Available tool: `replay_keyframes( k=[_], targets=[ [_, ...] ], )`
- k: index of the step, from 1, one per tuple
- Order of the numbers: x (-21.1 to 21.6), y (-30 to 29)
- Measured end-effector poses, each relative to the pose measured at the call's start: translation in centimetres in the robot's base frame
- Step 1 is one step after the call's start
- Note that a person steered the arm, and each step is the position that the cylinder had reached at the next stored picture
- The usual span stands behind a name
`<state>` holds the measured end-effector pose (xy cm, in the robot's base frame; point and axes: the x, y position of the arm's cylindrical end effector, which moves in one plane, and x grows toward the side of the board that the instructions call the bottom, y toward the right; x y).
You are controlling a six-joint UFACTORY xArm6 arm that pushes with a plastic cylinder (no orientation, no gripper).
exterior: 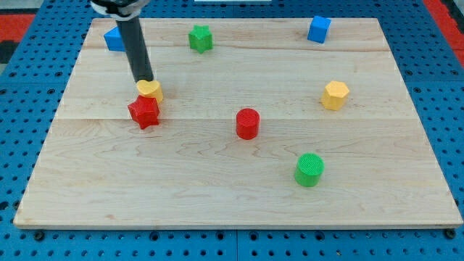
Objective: Push the yellow heart towards the red star
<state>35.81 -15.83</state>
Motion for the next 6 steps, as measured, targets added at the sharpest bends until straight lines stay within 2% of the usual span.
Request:
replay_keyframes(
  k=[2,3,4,6],
  targets=[
    [1.7,9.9],
    [4.4,6.6],
    [5.0,1.5],
    [3.6,-2.4]
  ],
)
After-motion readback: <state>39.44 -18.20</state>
